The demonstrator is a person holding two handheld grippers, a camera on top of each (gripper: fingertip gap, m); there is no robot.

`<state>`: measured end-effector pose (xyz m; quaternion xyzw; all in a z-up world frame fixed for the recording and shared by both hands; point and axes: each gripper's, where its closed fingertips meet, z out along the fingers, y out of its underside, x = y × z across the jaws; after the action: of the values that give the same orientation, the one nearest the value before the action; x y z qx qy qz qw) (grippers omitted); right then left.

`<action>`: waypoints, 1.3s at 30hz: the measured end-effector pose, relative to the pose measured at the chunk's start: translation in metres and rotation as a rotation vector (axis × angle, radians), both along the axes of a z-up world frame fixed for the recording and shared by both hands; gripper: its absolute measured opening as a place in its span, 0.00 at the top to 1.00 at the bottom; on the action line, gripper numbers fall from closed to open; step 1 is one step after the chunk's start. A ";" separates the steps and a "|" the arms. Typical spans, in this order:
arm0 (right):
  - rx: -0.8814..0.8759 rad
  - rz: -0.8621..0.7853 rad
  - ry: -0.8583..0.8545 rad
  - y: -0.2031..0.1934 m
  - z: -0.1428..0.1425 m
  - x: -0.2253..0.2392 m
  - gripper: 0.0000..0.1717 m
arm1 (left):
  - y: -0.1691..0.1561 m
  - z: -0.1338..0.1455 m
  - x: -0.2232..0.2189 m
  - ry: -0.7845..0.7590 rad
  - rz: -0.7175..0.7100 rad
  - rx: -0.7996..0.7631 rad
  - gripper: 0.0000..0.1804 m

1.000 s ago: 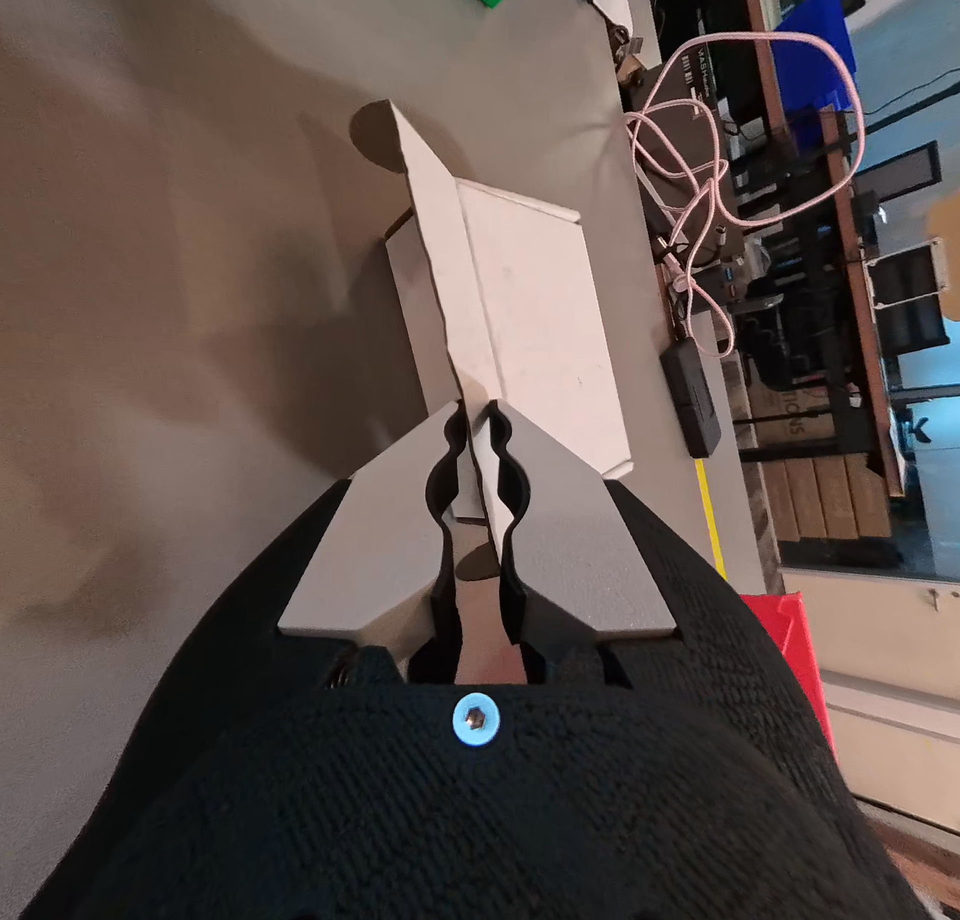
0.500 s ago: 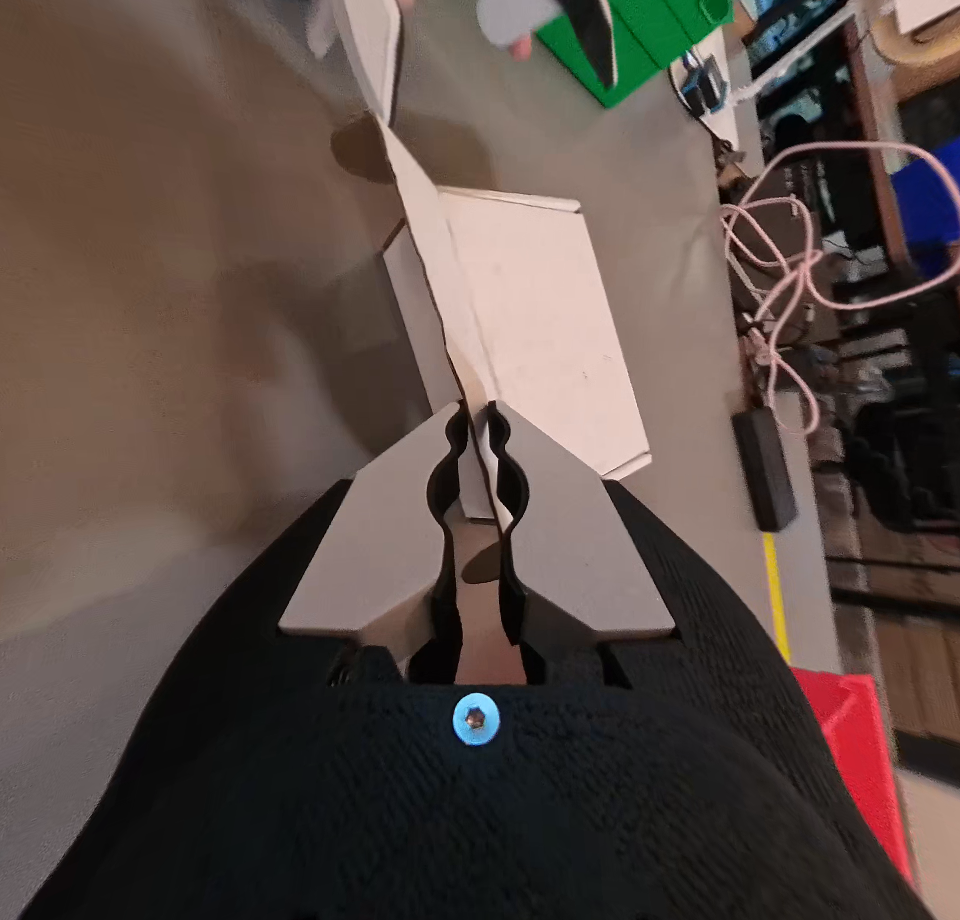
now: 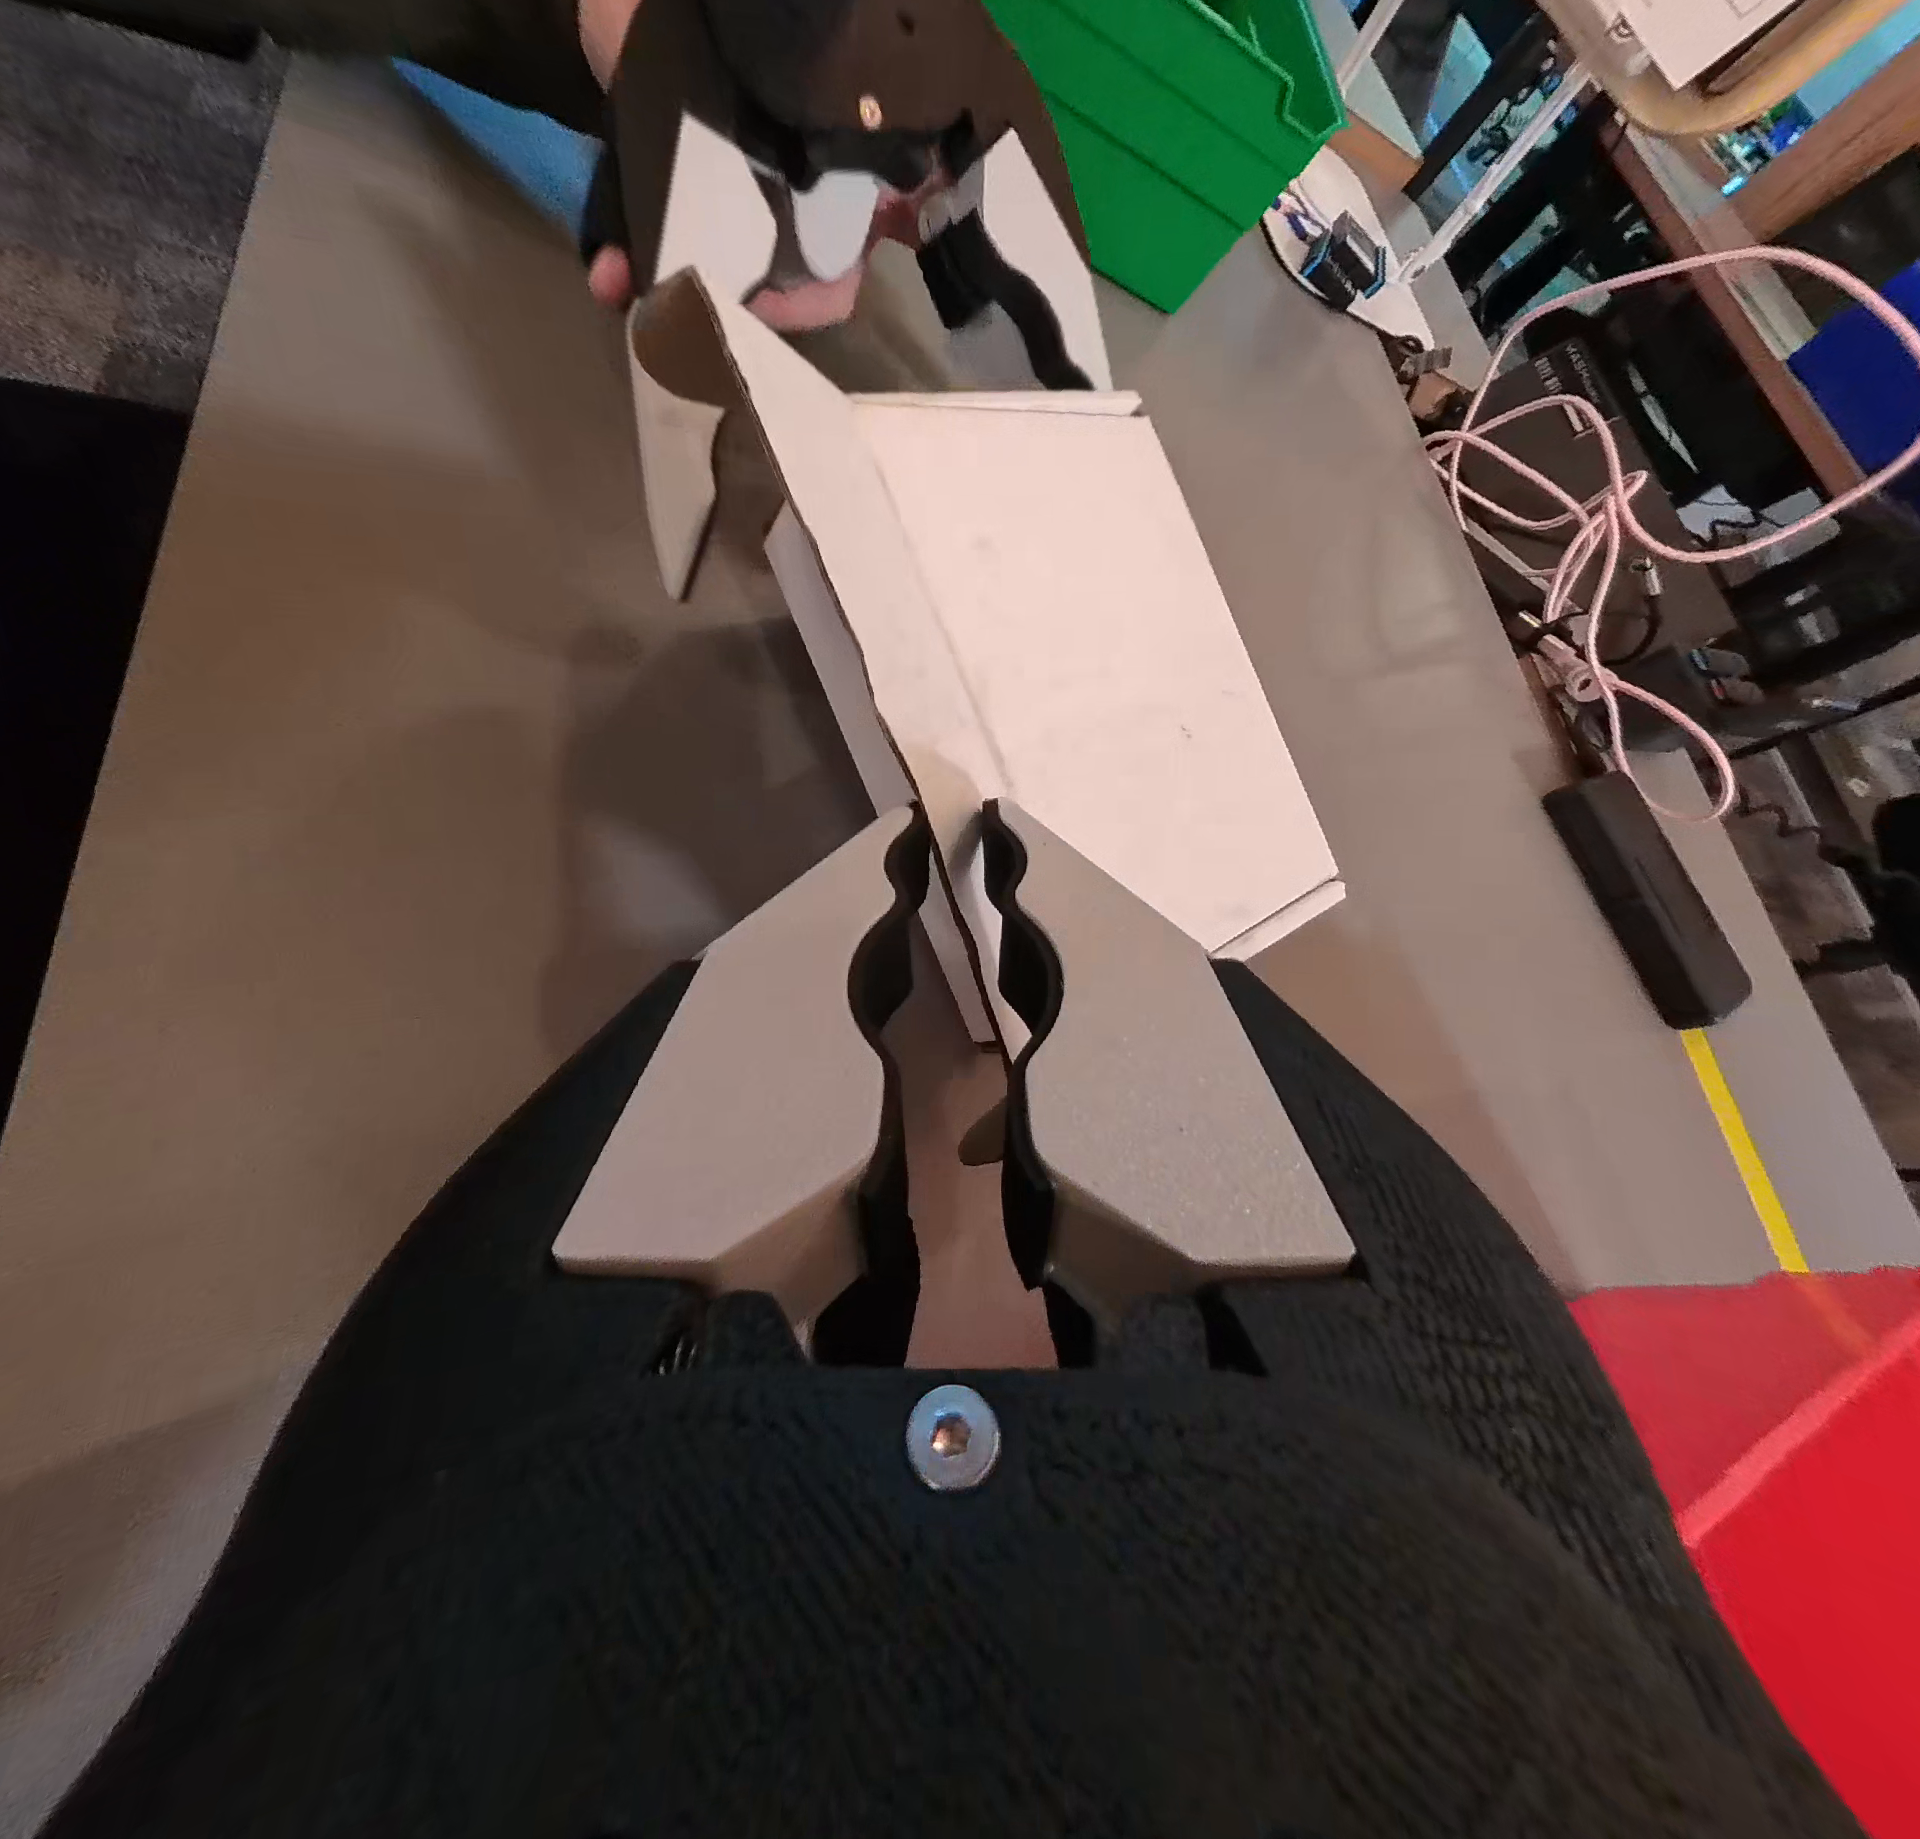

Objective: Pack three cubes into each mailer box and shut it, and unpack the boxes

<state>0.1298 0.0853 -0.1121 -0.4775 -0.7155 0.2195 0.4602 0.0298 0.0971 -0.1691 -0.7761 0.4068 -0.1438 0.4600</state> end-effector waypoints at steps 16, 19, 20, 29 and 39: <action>0.161 -0.065 0.166 0.002 0.034 -0.015 0.79 | 0.016 0.043 0.004 -0.434 0.077 -0.056 0.26; 0.287 -0.091 0.198 0.001 0.040 -0.028 0.55 | 0.022 0.041 -0.005 -0.492 0.142 -0.118 0.26; 0.322 -0.096 0.202 0.001 0.040 -0.033 0.47 | 0.023 0.040 -0.008 -0.524 0.163 -0.147 0.26; 0.604 -0.269 -0.098 0.045 0.014 -0.058 0.50 | 0.012 0.044 -0.009 -0.651 0.106 -0.252 0.26; 0.467 -0.140 -0.255 0.037 0.024 -0.049 0.65 | 0.005 0.088 -0.037 -0.646 0.085 0.141 0.17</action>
<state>0.0808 0.1227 -0.0877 -0.4305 -0.7642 -0.0457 0.4782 -0.0073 0.1022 -0.0812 -0.6729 0.2161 -0.3347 0.6232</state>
